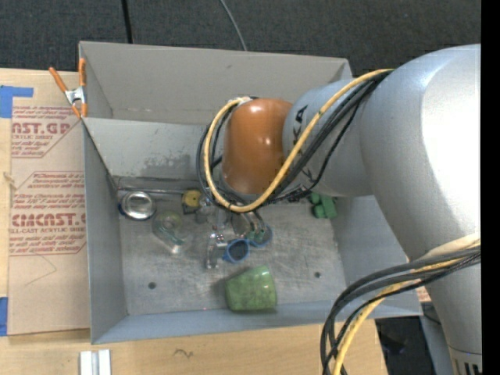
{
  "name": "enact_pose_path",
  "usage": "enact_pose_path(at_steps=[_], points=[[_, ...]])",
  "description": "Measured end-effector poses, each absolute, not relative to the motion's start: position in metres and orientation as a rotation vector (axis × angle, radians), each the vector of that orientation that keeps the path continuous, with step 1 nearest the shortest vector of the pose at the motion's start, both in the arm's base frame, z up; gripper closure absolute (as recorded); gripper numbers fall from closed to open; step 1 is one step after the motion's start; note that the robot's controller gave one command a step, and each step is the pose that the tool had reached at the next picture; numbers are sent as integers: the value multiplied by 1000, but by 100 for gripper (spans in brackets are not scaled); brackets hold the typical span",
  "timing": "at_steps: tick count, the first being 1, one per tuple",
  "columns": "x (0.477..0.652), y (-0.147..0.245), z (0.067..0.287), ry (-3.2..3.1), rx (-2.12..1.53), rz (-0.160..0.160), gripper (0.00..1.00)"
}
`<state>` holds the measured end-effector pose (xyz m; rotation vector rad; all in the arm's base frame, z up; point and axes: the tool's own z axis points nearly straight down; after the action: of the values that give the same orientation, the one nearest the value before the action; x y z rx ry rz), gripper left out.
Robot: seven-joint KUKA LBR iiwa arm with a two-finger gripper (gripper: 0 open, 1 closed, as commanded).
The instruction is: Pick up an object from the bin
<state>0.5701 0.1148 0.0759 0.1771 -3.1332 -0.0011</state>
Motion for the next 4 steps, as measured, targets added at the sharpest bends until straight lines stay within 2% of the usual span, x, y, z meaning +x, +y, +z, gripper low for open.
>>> enact_pose_path(at_steps=[1,2,3,4], points=[[522,62,74,-3117,507,-3,0],[518,61,73,-3093,507,-1,100],[521,62,72,-3109,509,-3,0],[493,28,112,-3070,671,1,0]])
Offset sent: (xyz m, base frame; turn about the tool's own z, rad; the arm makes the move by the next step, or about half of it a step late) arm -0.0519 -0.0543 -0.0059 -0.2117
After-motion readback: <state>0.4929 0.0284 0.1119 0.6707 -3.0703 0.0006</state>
